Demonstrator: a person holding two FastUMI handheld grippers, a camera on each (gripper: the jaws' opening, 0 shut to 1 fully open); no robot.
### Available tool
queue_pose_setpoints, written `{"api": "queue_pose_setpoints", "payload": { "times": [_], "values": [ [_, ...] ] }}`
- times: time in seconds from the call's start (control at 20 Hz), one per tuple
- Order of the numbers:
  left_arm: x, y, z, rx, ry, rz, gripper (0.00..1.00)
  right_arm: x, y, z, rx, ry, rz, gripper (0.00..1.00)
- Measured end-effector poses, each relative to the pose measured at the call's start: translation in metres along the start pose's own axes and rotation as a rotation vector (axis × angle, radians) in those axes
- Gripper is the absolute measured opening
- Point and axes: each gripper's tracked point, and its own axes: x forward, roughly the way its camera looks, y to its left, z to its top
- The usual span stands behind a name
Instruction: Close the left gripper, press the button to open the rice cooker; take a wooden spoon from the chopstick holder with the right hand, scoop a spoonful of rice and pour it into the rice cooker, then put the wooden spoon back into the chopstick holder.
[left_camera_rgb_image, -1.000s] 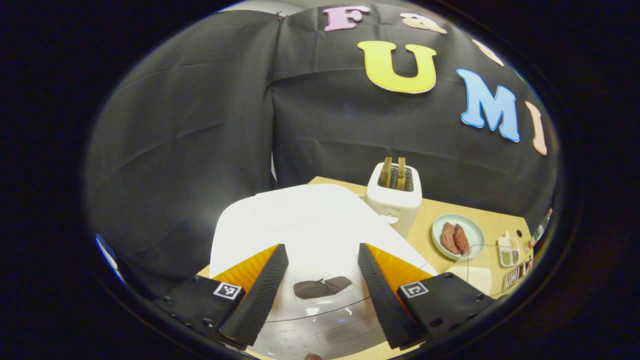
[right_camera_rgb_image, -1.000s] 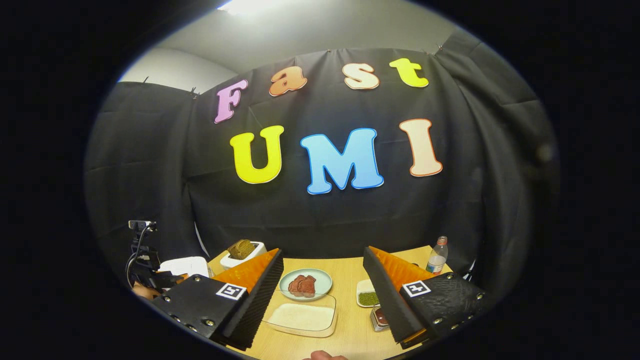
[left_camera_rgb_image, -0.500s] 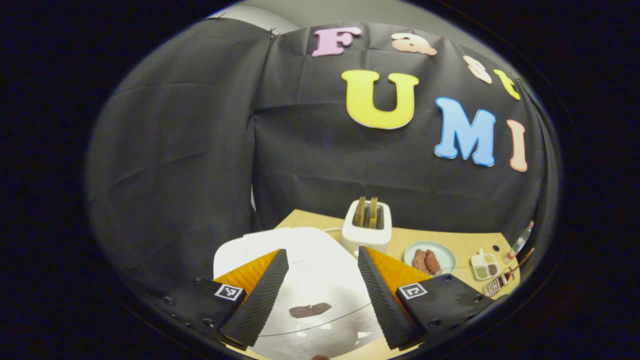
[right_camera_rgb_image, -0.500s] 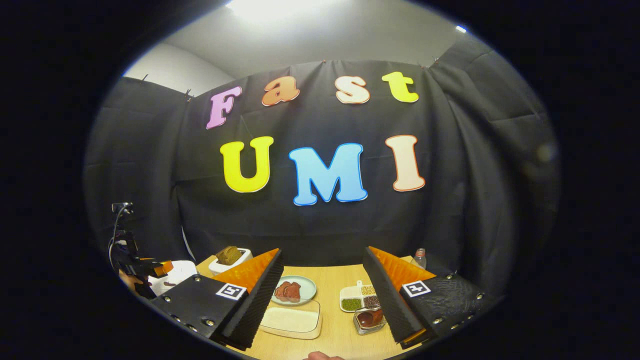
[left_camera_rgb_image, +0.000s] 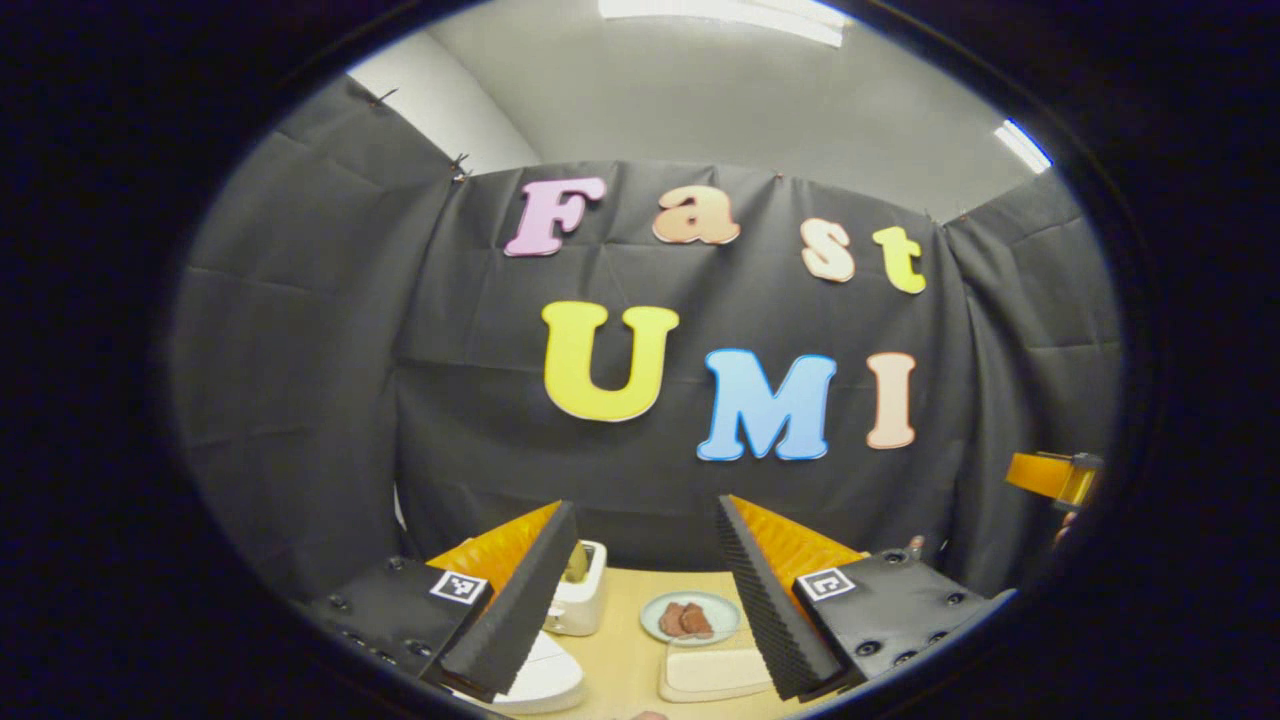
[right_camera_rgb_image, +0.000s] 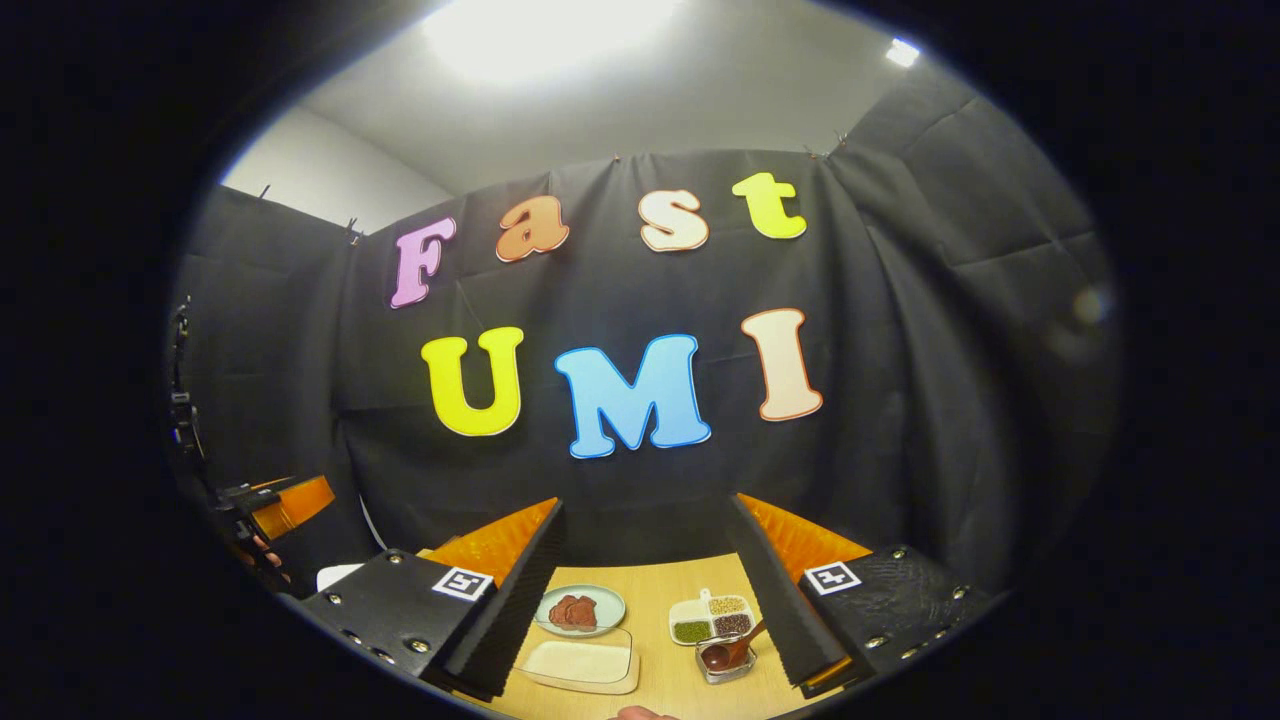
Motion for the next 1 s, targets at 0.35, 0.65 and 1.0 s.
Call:
{"api": "queue_pose_setpoints", "payload": {
  "times": [0.35,0.65,1.0],
  "values": [
    [-0.007,-0.064,0.035,-0.011,-0.028,-0.047,0.98,-0.006,-0.027,0.041,-0.017,-0.051,-0.003,0.97],
    [-0.009,-0.087,0.03,-0.017,-0.031,-0.013,0.98,0.003,-0.043,0.038,-0.024,-0.033,0.031,0.97],
    [-0.007,-0.108,0.045,0.01,-0.092,0.003,0.98,0.005,-0.076,0.033,-0.031,-0.012,0.08,0.97]
  ]
}}
